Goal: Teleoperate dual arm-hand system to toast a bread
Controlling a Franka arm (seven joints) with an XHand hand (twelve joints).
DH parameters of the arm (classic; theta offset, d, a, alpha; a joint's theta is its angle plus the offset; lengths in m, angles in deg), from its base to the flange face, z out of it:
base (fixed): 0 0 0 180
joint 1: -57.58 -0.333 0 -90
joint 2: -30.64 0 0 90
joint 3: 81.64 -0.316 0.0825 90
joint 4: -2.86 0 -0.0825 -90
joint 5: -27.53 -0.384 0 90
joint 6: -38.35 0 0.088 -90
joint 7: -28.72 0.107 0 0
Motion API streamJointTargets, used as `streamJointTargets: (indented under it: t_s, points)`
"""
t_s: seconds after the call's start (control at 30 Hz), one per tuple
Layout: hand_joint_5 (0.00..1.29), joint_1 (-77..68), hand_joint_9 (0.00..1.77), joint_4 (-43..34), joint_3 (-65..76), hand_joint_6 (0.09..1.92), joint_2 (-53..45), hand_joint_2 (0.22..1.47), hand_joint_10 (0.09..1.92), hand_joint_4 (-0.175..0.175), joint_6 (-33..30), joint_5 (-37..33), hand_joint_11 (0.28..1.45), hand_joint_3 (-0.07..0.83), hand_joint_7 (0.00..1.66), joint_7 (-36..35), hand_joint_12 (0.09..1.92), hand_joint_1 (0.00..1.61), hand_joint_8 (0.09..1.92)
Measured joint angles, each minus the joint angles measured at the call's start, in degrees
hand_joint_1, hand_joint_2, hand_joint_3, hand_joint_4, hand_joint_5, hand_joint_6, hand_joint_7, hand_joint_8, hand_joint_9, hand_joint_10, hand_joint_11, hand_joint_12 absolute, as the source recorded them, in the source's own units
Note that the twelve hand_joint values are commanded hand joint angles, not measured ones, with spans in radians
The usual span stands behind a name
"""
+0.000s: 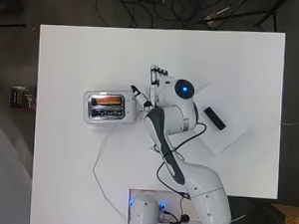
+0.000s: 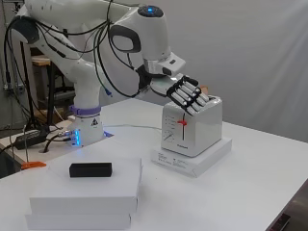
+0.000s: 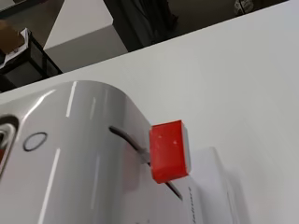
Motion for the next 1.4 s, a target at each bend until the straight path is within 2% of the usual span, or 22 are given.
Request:
streamJointTargets:
  t_s: [0.13, 0.33, 0.7, 0.93, 1.1, 1.23, 1.27, 1.33, 1.4]
  points:
    - [0.21, -2.55, 0.45, 0.97, 7.38, 0.09, 0.41, 1.0, 0.09, -0.077, -0.3, 1.61, 0.42, 0.002, 0.31, -0.19, 0.09, 0.12, 0.09]
    - [0.29, -4.86, 0.54, 3.94, 13.85, 0.09, 2.04, 1.0, 0.09, -0.042, -4.05, -0.46, 0.48, 0.001, 0.35, -1.25, 0.09, 0.11, 0.09]
    - [0.18, -9.33, 0.41, 5.98, 19.63, 0.09, 3.41, 0.99, 0.09, -0.015, -4.89, 1.42, 0.45, -0.001, 0.24, 0.25, 0.09, 0.13, 0.09]
    - [0.15, -9.56, 0.32, 8.77, 25.84, 0.09, 5.03, 1.0, 0.09, 0.001, -7.65, 0.92, 0.41, 0.0, 0.18, 0.84, 0.09, 0.15, 0.09]
    - [0.14, -11.57, 0.3, 10.16, 30.34, 0.09, 6.74, 1.0, 0.09, 0.013, -10.39, 2.55, 0.43, 0.0, 0.18, 2.71, 0.09, 0.14, 0.09]
    - [0.15, -11.41, 0.36, 10.5, 29.75, 0.09, 7.02, 1.04, 0.09, 0.036, -10.47, 3.03, 0.46, 0.008, 0.22, 3.81, 0.09, 0.01, 0.09]
    - [0.17, -10.41, 0.4, 10.57, 28.05, 0.09, 6.98, 1.04, 0.09, 0.026, -10.31, 3.25, 0.47, 0.005, 0.24, 3.91, 0.09, 0.0, 0.09]
    - [0.18, -8.12, 0.41, 10.16, 22.06, 0.09, 6.77, 1.04, 0.09, -0.018, -9.63, 4.37, 0.47, 0.001, 0.25, 4.16, 0.09, 0.0, 0.09]
    - [0.2, -6.49, 0.39, 8.53, 14.82, 0.09, 6.23, 1.04, 0.09, -0.038, -7.73, 5.71, 0.46, 0.0, 0.25, 4.76, 0.09, 0.01, 0.09]
